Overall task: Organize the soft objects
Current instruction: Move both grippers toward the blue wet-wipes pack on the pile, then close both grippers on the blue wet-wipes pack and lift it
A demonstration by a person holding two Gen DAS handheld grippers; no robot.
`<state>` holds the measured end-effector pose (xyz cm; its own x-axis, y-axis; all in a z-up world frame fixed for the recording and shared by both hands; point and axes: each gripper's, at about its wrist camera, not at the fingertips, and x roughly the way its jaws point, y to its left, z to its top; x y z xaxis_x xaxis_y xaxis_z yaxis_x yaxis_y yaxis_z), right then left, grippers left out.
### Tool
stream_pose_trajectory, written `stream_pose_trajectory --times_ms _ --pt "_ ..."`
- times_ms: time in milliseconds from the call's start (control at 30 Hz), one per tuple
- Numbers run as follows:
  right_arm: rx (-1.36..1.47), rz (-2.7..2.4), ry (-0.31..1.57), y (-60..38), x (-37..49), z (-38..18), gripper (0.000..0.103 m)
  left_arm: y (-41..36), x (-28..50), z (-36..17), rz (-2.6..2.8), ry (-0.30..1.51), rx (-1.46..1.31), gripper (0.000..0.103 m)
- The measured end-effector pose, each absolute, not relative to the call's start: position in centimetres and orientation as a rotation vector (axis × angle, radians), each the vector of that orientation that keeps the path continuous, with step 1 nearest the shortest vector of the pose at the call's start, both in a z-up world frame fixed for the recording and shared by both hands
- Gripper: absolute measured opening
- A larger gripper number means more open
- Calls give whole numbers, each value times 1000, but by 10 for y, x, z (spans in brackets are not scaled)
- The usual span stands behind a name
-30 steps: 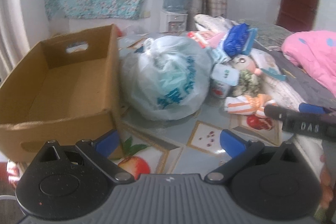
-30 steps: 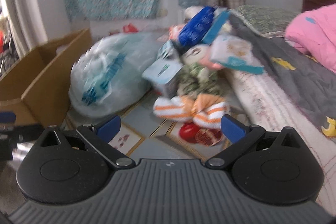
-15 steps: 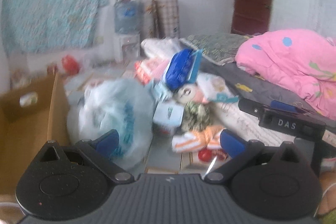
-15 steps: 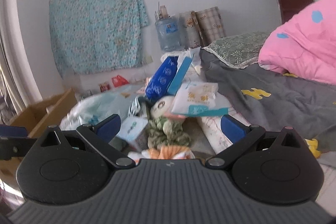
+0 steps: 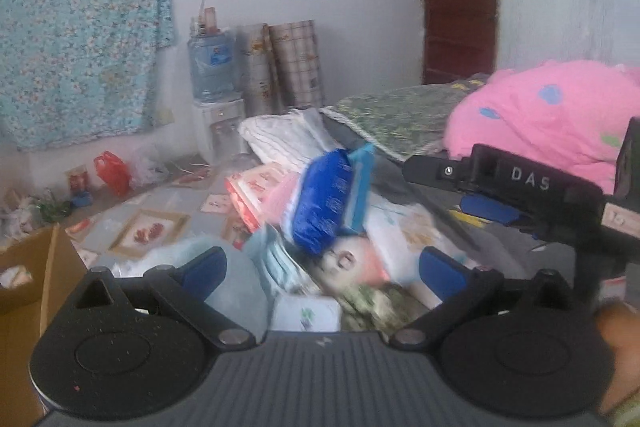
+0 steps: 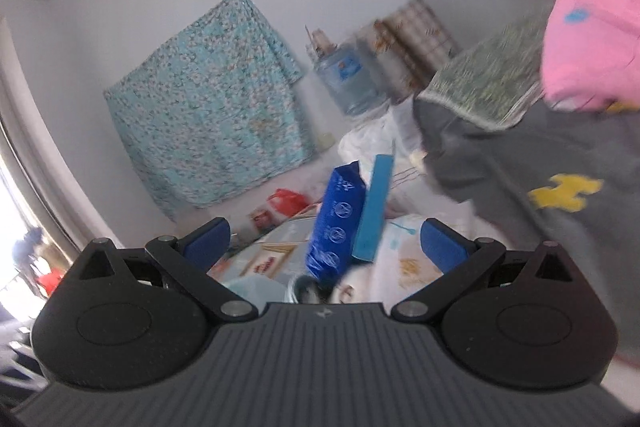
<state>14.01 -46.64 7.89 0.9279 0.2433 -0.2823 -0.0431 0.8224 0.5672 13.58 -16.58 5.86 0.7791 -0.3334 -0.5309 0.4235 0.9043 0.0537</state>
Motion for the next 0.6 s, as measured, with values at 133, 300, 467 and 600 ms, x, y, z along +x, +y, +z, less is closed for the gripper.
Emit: stream_pose_trajectory --times_ms 133,300,467,600 --pt "639 175 355 -475 175 75 102 -184 171 55 -370 510 213 103" --pt "704 146 340 -493 209 70 97 -208 213 50 -400 531 208 90" --pt "757 217 322 -505 223 70 80 -219 251 37 -439 605 146 73" --pt "769 270 351 -502 251 68 66 -227 274 25 -413 663 137 65"
